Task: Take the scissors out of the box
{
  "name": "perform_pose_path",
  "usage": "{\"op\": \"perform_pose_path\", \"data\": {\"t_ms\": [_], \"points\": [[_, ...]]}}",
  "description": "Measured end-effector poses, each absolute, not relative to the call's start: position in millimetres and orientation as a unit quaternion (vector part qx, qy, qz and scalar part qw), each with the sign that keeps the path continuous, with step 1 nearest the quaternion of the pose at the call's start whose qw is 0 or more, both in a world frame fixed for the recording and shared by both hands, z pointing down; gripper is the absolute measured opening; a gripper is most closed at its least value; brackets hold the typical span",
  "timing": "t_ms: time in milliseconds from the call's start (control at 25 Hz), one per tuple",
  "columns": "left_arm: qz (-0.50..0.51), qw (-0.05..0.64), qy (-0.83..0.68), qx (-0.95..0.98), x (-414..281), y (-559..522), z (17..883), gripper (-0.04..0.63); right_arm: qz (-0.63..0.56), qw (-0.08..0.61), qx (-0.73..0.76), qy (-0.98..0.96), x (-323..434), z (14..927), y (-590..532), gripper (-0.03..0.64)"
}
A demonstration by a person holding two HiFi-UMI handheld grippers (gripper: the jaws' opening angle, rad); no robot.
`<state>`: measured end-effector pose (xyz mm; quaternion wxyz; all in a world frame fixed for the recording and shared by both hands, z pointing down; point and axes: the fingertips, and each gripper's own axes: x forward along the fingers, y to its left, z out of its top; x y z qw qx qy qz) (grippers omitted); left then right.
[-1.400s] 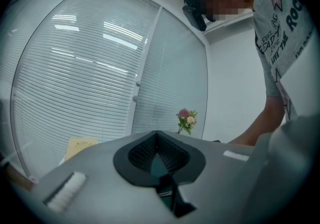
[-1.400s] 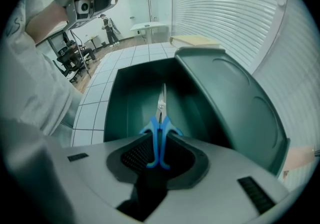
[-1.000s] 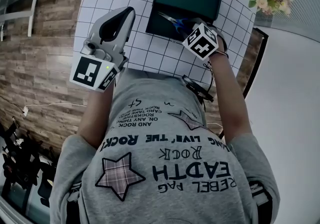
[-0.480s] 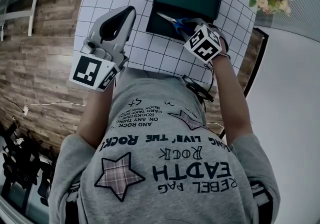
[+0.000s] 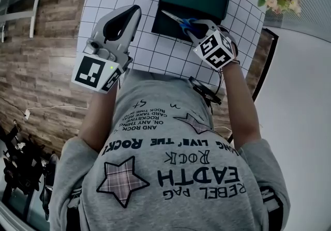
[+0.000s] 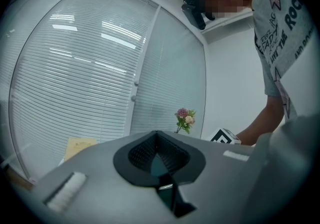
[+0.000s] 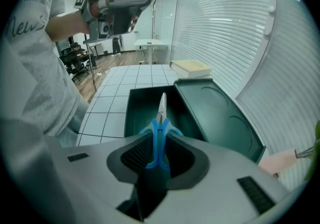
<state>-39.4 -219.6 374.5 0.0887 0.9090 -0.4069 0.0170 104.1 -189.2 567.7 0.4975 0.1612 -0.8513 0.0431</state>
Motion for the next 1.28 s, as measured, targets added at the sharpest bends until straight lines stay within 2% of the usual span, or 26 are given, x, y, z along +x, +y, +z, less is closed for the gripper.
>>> {"op": "perform_pose_path", "data": {"t_ms": [600,1280], "points": [[0.021,0.08,-0.404,0.911,-40.4,-221.6,368.1,-0.008,0.033,0.423,0.225,-0.877,101.1,532.1,-198.2,0.094],[0.022,0.061,-0.399,0.915,-40.7,-221.1,353.8,-0.009,0.047,0.283,0.332,-0.898,94.6,467.6,-212.2,0.094]]}}
